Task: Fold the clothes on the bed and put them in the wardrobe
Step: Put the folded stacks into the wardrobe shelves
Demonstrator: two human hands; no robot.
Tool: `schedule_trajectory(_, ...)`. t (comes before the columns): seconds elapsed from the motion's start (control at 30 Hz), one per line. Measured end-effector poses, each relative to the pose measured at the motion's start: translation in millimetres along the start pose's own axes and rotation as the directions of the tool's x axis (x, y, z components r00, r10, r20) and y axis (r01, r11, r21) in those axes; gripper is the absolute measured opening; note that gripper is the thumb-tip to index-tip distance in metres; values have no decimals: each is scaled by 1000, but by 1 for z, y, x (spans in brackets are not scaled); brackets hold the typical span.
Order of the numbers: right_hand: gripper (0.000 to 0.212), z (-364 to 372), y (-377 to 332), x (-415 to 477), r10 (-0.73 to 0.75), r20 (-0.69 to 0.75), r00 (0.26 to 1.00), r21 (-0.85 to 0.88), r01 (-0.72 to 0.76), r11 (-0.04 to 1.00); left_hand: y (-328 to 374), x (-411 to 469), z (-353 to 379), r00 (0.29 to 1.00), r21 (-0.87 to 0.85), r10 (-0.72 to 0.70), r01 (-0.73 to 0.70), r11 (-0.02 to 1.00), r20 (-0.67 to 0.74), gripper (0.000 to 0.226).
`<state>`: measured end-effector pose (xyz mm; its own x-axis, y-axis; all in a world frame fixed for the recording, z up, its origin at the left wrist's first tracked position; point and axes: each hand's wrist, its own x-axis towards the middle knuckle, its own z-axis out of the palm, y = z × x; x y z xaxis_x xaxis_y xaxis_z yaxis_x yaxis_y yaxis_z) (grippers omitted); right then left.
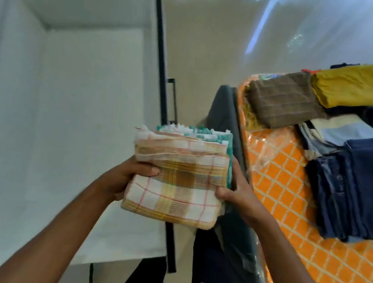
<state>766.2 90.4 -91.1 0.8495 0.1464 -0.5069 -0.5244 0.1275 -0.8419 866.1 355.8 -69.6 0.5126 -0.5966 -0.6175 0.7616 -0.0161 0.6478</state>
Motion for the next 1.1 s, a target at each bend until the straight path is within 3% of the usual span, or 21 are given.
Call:
schedule_trajectory(0.07, 95, 54, -12, 4, -53, 69, 996, 2, 53, 999, -9, -44, -34, 993, -94, 26, -38, 995, -119, 65)
schedule_trajectory(0.17, 89, 124, -5, 24, -37, 95, 995, -55, 42, 998, -33, -88, -90, 946, -207, -10, -60, 976, -325, 31)
schedule_trajectory(0.27, 89, 182, 21, 52, 92, 122, 988, -126, -76, 989, -65, -113, -137, 896, -279, -106, -21, 960, -431, 62)
schedule_trajectory(0.3, 86, 199, 33, 63, 138, 107, 985, -126, -124, 984, -74, -118, -150, 881, -314, -126, -26, 949, -455, 53)
schedule_trajectory(0.4, 76, 227, 76, 90, 289, -22, 957, -63, -290, 955, -101, -108, -172, 863, -358, -207, 32, 933, -461, 19)
schedule_trajectory(0.47, 67, 232, 106, 101, 418, -113, 902, -25, -423, 906, -118, -91, -180, 856, -329, -262, 116, 937, -446, 24)
schedule_trajectory(0.57, 67, 227, 140, 106, 518, -288, 806, -55, -553, 831, -144, -56, -183, 864, -214, -236, 153, 965, -445, 41)
schedule_trajectory(0.63, 74, 223, 153, 110, 524, -365, 770, -56, -580, 813, -162, -35, -183, 876, -209, -243, 168, 963, -417, 60)
schedule_trajectory(0.77, 75, 227, 167, 122, 445, -474, 760, -87, -543, 835, -176, -13, -193, 875, -210, -263, 191, 959, -407, 49)
schedule_trajectory(0.87, 71, 234, 168, 117, 394, -540, 744, -183, -560, 808, -189, -5, -199, 842, -107, -224, 197, 975, -492, 70)
schedule_trajectory(0.93, 71, 238, 165, 105, 363, -525, 770, -260, -551, 793, -197, -5, -196, 774, -53, -215, 230, 972, -595, 74)
schedule_trajectory(1.1, 50, 231, 115, 78, 288, -373, 882, -339, -418, 843, -170, -26, -166, 716, 28, -150, 230, 973, -682, 60)
